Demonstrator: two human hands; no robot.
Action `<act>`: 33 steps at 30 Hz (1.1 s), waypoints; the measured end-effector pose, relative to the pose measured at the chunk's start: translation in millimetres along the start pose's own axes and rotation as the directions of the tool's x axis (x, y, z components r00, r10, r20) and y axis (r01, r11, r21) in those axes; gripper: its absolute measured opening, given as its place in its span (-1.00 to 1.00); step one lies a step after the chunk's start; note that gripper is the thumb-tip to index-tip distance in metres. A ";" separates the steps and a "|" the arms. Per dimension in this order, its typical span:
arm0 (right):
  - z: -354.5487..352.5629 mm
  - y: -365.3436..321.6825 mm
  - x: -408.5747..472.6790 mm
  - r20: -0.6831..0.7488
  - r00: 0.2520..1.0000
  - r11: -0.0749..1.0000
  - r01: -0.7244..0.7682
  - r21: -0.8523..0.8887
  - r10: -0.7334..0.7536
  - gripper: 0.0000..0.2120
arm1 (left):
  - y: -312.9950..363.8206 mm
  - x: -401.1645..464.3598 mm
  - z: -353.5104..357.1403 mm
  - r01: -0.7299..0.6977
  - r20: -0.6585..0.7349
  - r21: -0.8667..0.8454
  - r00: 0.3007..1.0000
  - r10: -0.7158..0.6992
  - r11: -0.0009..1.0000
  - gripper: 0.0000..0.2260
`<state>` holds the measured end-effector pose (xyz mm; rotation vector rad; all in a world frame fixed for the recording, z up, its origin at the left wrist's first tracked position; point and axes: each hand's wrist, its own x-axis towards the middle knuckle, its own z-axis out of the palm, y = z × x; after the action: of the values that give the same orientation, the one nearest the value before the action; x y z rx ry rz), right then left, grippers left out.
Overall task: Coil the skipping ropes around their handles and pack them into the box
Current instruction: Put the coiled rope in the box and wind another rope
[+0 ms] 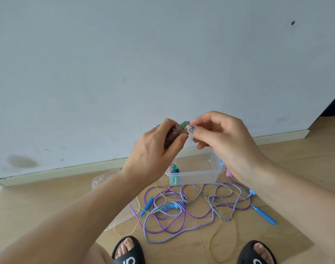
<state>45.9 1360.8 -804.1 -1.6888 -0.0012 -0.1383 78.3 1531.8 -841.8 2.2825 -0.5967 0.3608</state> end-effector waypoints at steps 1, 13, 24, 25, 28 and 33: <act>-0.2 2.4 1.4 -0.004 0.999 0.997 -0.048 0.058 0.048 -0.95 | 0.3 -0.5 0.2 -0.023 -0.010 0.025 1.000 0.023 0.999 -0.77; 16.5 10.6 -0.5 -0.173 0.949 0.908 -0.182 0.379 0.262 -0.94 | 0.3 1.5 9.1 -0.204 -0.089 0.475 0.957 0.278 0.856 -0.69; 16.4 3.6 0.2 -0.092 0.925 0.816 -0.276 0.507 0.370 -0.91 | -1.8 6.4 16.8 -0.228 -0.055 0.654 0.937 0.346 0.721 -0.72; 16.0 4.3 0.5 -0.094 0.923 0.813 -0.278 0.512 0.374 -0.91 | -1.9 6.5 17.2 -0.229 -0.054 0.661 0.935 0.349 0.714 -0.72; 15.8 4.9 1.9 -0.081 0.916 0.784 -0.287 0.550 0.392 -0.92 | -2.8 6.4 19.3 -0.230 -0.051 0.670 0.934 0.353 0.706 -0.71; 14.8 5.3 3.3 -0.038 0.911 0.742 -0.310 0.594 0.411 -0.89 | -3.3 6.5 21.2 -0.226 -0.066 0.665 0.932 0.357 0.711 -0.72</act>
<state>51.0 1374.5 -810.8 -1.0299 0.3807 0.0200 87.2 1516.5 -855.6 2.7558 -0.8353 1.0853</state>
